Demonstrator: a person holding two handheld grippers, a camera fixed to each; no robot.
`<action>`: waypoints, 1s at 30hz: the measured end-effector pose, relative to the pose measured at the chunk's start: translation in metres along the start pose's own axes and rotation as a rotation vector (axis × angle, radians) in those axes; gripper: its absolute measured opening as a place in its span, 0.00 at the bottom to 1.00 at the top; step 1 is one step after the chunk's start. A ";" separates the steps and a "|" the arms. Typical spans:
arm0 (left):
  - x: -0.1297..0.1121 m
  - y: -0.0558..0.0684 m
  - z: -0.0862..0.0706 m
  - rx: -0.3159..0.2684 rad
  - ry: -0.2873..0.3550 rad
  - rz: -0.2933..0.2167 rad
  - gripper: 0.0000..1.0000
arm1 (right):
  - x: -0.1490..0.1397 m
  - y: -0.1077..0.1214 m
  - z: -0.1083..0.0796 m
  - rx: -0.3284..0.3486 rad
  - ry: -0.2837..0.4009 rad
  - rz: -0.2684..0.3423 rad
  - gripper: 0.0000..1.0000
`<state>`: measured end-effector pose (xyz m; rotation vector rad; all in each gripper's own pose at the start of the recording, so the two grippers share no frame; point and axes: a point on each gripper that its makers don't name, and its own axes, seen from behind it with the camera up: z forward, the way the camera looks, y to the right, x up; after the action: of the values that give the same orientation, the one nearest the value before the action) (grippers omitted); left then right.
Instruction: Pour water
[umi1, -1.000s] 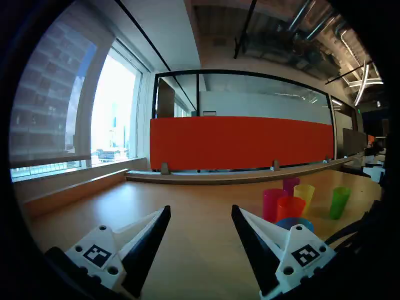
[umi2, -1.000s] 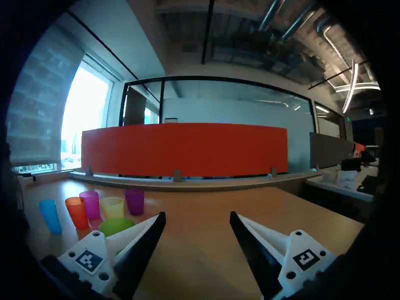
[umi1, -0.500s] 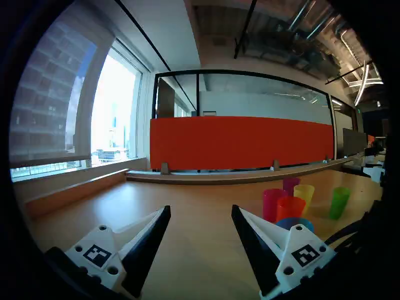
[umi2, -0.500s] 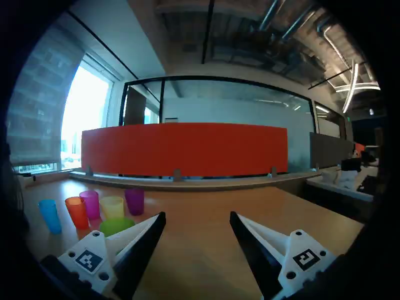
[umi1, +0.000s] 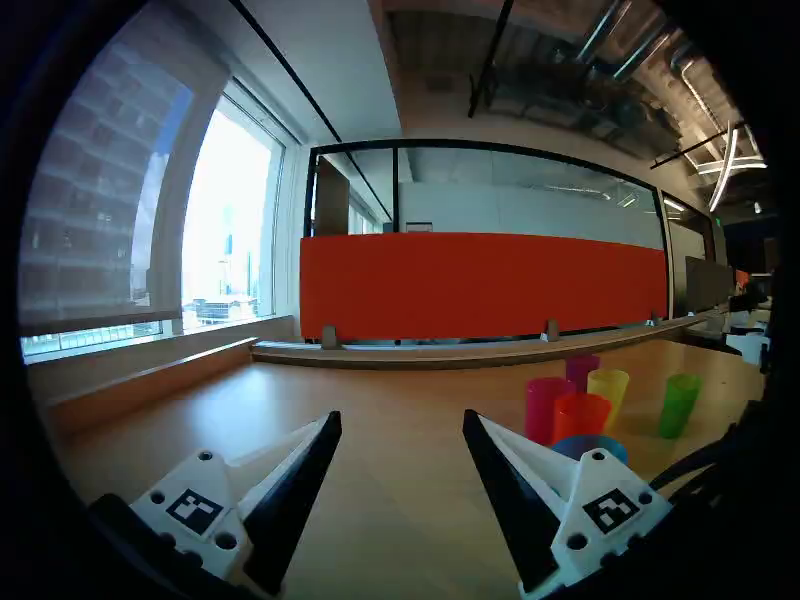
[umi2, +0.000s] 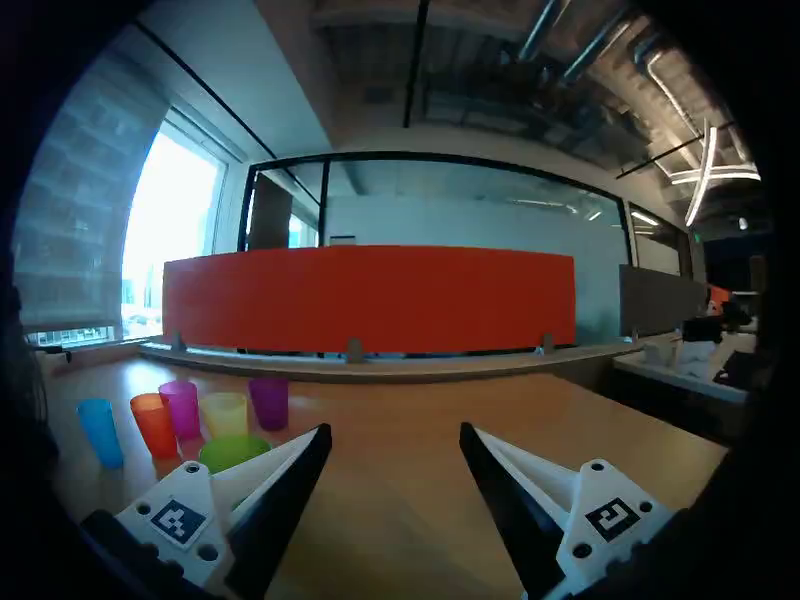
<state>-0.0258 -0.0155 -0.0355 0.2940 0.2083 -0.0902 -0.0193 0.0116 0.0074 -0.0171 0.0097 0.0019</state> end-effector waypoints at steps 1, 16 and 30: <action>0.000 0.000 0.000 0.000 0.000 0.000 0.90 | 0.000 0.000 0.000 0.000 0.000 0.000 0.99; 0.003 -0.001 0.000 0.000 -0.001 0.000 0.90 | -0.001 0.001 0.000 0.000 0.000 0.000 0.99; 0.009 -0.004 -0.003 -0.001 -0.004 -0.003 0.90 | -0.001 0.001 0.000 0.000 0.000 0.000 0.99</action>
<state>-0.0180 -0.0188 -0.0410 0.2929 0.2048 -0.0932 -0.0205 0.0123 0.0076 -0.0171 0.0102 0.0023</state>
